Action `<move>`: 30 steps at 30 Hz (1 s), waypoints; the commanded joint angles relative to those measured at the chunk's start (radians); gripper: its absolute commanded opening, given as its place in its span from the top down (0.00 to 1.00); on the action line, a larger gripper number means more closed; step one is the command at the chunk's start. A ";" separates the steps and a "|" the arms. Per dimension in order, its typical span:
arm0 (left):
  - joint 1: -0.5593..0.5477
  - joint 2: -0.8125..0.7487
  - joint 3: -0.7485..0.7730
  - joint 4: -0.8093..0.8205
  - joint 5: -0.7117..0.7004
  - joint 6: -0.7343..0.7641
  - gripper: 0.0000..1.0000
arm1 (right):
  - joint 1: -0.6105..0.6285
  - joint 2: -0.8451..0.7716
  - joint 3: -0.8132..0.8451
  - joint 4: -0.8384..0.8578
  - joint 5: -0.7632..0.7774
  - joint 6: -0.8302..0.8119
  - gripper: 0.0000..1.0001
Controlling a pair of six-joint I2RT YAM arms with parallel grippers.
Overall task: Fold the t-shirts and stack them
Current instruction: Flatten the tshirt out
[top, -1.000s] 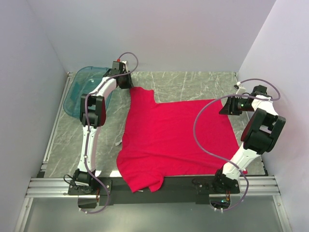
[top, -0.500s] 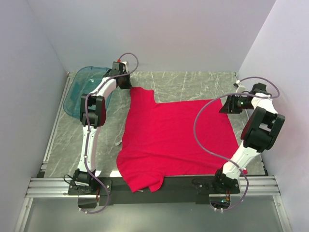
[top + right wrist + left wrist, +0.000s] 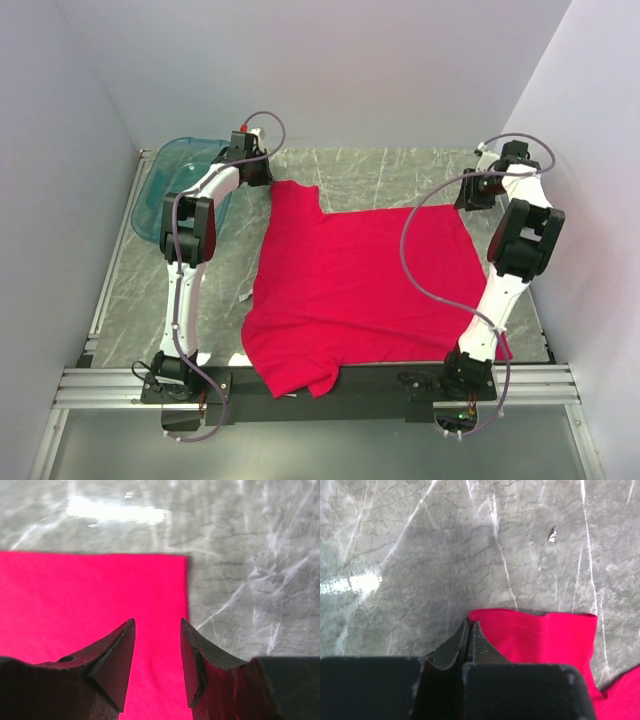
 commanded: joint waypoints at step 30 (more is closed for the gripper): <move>0.003 -0.059 0.010 0.035 0.090 -0.058 1.00 | 0.049 0.233 0.278 -0.075 0.078 0.138 0.87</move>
